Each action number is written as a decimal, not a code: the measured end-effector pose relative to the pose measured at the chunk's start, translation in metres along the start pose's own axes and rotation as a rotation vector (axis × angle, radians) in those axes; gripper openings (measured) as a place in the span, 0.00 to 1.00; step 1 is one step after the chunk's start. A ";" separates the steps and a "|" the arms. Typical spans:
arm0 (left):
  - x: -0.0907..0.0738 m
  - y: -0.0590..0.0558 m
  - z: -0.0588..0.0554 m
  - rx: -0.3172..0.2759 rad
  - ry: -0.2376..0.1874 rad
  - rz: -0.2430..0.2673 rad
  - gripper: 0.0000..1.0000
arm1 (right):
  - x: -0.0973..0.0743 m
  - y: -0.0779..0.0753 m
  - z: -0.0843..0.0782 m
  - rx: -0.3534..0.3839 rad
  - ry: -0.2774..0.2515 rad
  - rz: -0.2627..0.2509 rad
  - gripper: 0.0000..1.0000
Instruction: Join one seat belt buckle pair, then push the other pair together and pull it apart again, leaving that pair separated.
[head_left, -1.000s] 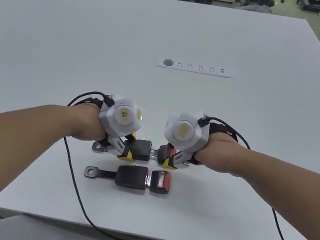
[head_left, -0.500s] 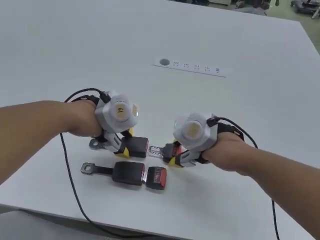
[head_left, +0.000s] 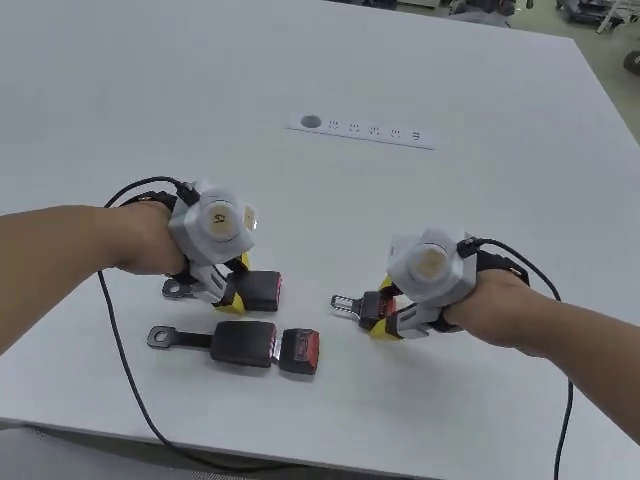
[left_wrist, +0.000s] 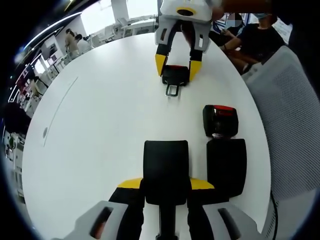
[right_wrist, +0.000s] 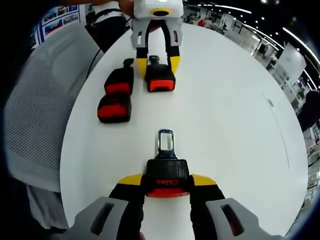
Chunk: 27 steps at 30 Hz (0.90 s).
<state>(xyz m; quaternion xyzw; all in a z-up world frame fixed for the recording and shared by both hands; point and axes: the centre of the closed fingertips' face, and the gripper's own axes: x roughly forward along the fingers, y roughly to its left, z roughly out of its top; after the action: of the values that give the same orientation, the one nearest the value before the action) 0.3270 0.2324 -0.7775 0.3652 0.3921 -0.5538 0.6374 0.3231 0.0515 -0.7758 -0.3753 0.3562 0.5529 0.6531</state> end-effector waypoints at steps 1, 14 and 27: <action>0.000 0.000 0.000 0.001 0.002 -0.001 0.33 | -0.003 -0.001 -0.005 -0.001 0.008 0.001 0.32; -0.001 0.000 0.001 0.023 -0.007 0.017 0.33 | -0.014 -0.003 -0.021 0.034 0.073 -0.013 0.38; -0.003 0.010 0.002 -0.010 -0.046 0.088 0.51 | -0.016 -0.006 -0.020 0.017 0.082 -0.046 0.42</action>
<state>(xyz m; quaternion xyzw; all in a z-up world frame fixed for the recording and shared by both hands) 0.3366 0.2332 -0.7737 0.3661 0.3637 -0.5313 0.6719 0.3261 0.0255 -0.7707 -0.4002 0.3786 0.5187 0.6538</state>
